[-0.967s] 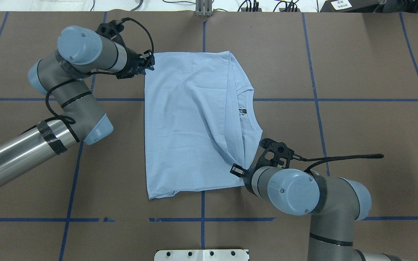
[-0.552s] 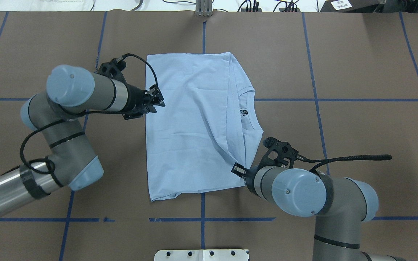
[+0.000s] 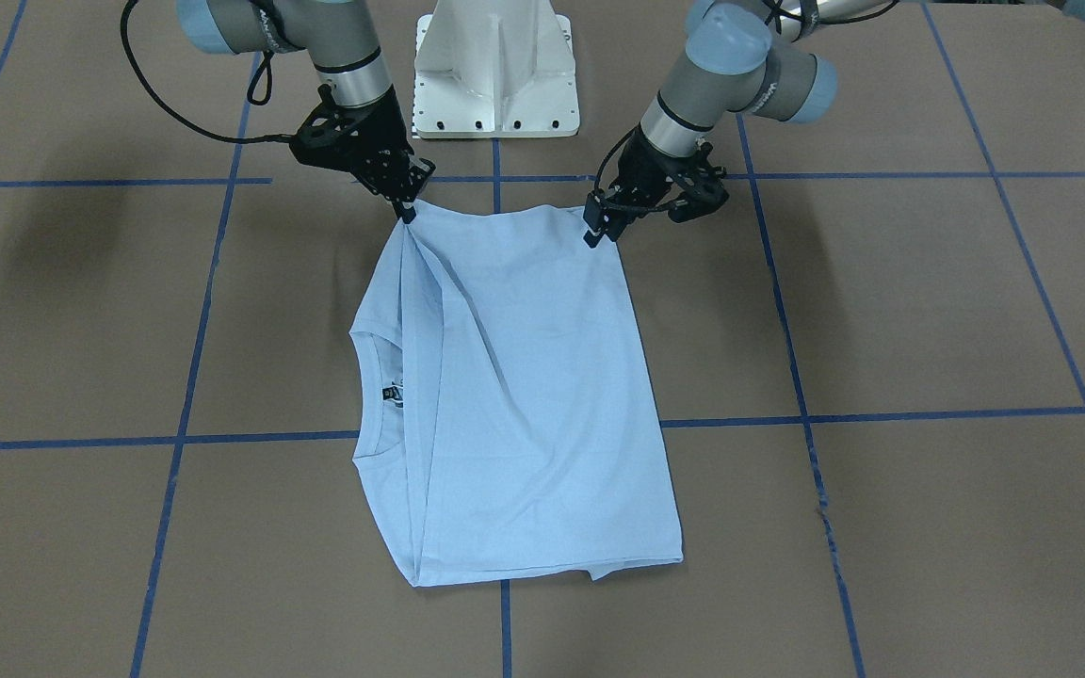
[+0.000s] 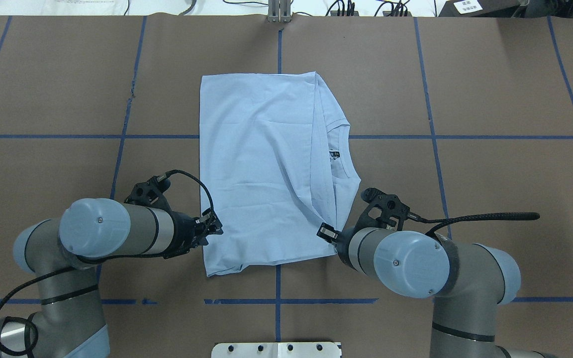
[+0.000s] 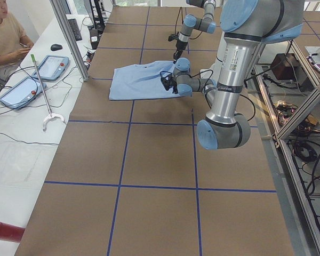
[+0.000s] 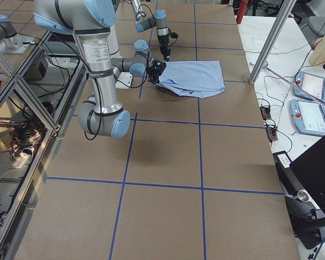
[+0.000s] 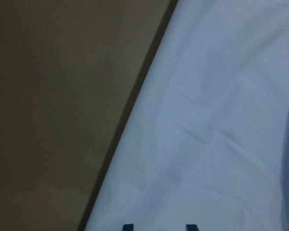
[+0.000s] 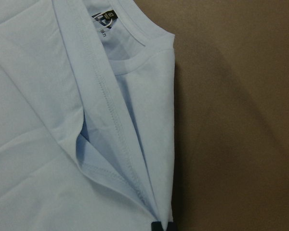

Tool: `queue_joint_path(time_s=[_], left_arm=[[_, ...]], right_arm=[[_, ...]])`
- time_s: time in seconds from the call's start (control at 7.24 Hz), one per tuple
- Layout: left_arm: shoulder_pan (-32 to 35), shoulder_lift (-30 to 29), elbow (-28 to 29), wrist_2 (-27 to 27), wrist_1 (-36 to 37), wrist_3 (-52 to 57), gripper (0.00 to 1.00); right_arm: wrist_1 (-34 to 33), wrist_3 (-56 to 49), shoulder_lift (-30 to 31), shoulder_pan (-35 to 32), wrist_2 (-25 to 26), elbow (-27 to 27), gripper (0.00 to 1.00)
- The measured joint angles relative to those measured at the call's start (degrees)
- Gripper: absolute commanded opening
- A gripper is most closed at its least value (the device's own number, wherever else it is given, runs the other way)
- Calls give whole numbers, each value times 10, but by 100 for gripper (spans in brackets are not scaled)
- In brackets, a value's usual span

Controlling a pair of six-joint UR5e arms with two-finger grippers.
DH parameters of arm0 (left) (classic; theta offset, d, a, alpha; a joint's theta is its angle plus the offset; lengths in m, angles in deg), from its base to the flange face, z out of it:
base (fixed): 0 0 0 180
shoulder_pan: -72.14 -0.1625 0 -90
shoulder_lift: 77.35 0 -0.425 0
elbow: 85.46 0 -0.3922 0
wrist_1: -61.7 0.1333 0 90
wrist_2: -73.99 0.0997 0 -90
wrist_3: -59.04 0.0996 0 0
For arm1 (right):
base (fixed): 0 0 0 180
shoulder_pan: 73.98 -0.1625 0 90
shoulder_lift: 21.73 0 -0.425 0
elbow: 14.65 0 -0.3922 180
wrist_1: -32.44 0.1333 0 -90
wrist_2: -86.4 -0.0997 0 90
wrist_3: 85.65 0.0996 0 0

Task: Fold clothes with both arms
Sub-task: 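Move the left gripper to the shirt's near edge beside the right gripper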

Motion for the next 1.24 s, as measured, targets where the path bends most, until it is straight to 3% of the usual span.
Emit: queue_joint_path(time_s=[0.55,0.83,0.97,1.24], left_arm=[[-29,5,-13,12,38,-39,46],[-39,5,-9,11,43,-46,40],[-42,5,-8,11,45,-47,0],[-44,6,-9,11,46,-49,0]], right_arm=[[0,0,0,0,0,-1,0],[0,0,0,0,0,-2,0],[0,0,0,0,0,-3,0],[0,0,1,0,0,-4,0]])
